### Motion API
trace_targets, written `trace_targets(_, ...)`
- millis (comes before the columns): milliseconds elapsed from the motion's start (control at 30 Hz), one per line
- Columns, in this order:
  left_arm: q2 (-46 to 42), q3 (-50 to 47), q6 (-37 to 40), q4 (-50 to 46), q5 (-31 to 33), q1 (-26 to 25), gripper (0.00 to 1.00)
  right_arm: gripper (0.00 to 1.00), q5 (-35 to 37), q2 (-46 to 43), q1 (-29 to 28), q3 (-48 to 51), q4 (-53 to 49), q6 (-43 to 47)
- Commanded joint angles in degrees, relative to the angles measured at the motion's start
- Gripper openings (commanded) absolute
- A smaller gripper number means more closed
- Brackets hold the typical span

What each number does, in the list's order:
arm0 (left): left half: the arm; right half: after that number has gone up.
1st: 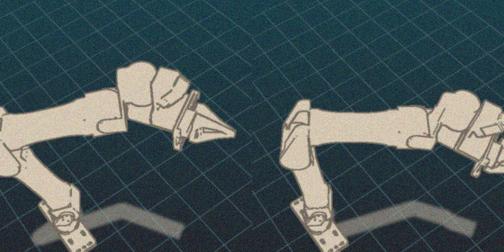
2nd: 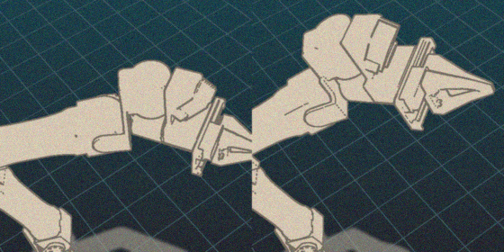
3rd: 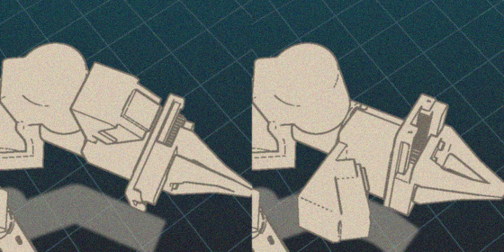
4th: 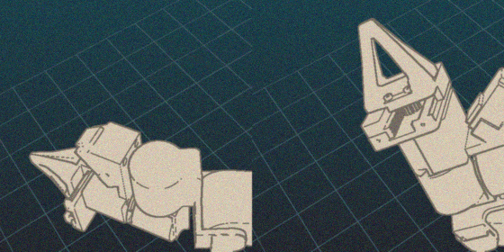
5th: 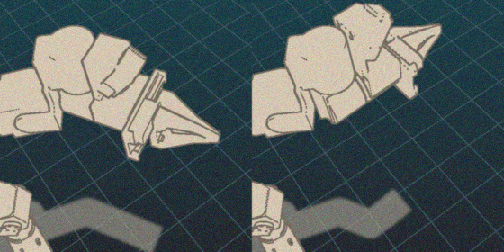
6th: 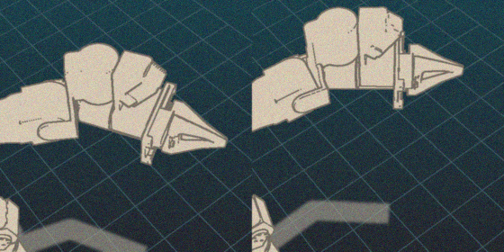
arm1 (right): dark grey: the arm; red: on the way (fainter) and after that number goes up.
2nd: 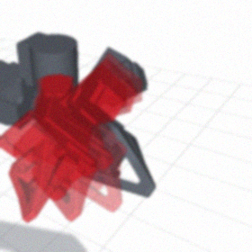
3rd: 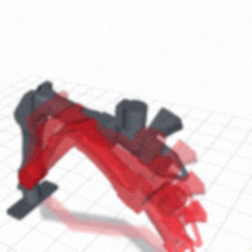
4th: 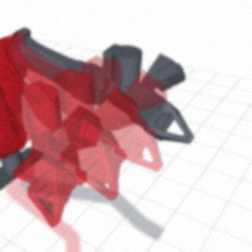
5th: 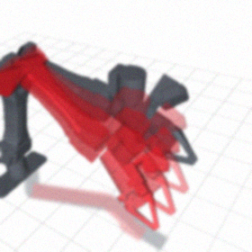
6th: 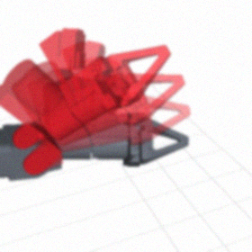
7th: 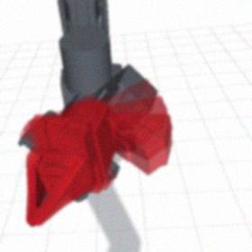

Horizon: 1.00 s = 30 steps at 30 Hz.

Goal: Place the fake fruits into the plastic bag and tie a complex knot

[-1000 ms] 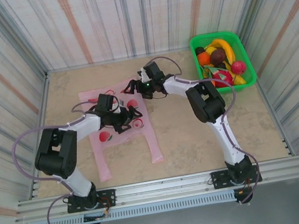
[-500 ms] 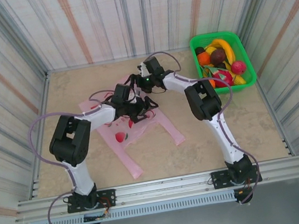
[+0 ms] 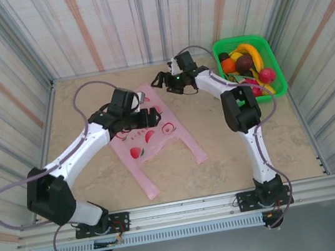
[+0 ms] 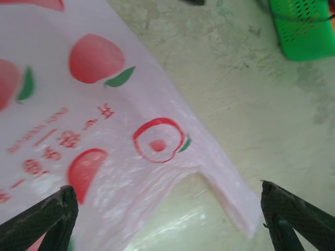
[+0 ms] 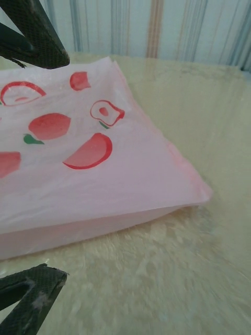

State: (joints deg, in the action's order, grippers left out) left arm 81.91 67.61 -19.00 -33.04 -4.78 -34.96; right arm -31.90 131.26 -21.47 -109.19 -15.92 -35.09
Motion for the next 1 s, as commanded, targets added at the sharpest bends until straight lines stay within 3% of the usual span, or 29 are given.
trace_targets(0, 1.06, -0.73, 9.89, -9.28, 12.94, -4.79, 0.92, 0.99, 3.68, -8.18, 0.68, 6.65, -3.61, 3.17)
trace_targets(267, 11.66, 2.81, 11.47, -12.17, 20.41, -11.67, 0.92, 0.99, 14.78, -32.32, 0.96, 31.19, 0.84, 6.48)
trace_targets(500, 17.83, 4.78, 10.43, -12.07, 24.81, -12.94, 0.94, 0.99, 22.02, -54.39, 1.08, 51.42, -0.52, 6.27)
trace_targets(767, 22.12, 5.98, 11.00, -9.73, 24.26, -12.94, 0.94, 0.99, 30.81, -77.56, 1.28, 61.52, -11.83, 6.58)
trace_targets(967, 24.06, 7.26, 11.36, -7.66, 23.24, -12.94, 0.93, 0.99, 34.57, -88.76, 1.47, 65.78, -16.28, 5.06)
